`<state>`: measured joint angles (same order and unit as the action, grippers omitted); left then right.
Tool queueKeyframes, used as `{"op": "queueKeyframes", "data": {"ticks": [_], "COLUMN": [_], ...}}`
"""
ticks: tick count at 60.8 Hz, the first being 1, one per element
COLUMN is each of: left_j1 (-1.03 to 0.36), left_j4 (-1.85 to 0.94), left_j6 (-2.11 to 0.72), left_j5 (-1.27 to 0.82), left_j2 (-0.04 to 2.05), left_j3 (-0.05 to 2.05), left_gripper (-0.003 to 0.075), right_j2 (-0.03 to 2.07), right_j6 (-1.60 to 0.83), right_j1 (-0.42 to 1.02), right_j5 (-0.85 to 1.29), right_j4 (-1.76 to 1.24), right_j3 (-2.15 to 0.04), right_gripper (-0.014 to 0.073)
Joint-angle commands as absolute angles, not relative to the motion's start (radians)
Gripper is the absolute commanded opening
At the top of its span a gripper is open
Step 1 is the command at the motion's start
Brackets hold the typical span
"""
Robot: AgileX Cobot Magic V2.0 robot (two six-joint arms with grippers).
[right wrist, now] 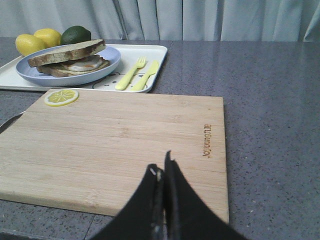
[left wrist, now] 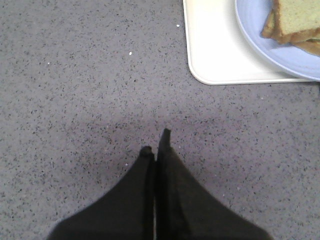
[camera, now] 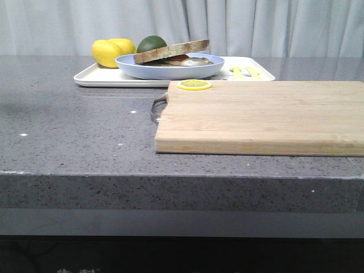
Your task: Place bread and move sandwich to tray
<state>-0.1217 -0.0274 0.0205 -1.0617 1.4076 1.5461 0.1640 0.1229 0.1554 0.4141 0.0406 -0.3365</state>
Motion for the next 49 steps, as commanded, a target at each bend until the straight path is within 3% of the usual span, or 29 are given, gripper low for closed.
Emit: {"op": "queueKeyframes", "data": {"ticks": [1,31,49], "left_j1": [-0.127,-0.127,-0.127], "left_j4": [-0.029,-0.062,-0.065], "left_j6": [0.036,0.080,0.080], "left_j5": [-0.924,-0.700,-0.696], "left_j2": [1.272,0.662,0.267], "left_j3": [1.446,0.816,0.620], "left_gripper": [-0.0020,-0.0020,-0.0020], "right_j2": [0.171,0.171,0.171], "right_j6": [0.123,0.123,0.123], "right_j1": [0.152,0.152,0.152], "right_j5": [0.331,0.331,0.331], "right_j4": [0.044,0.044,0.044], "right_j3": [-0.364,-0.364,-0.364], "right_gripper": [-0.0058,-0.0058,-0.0058]}}
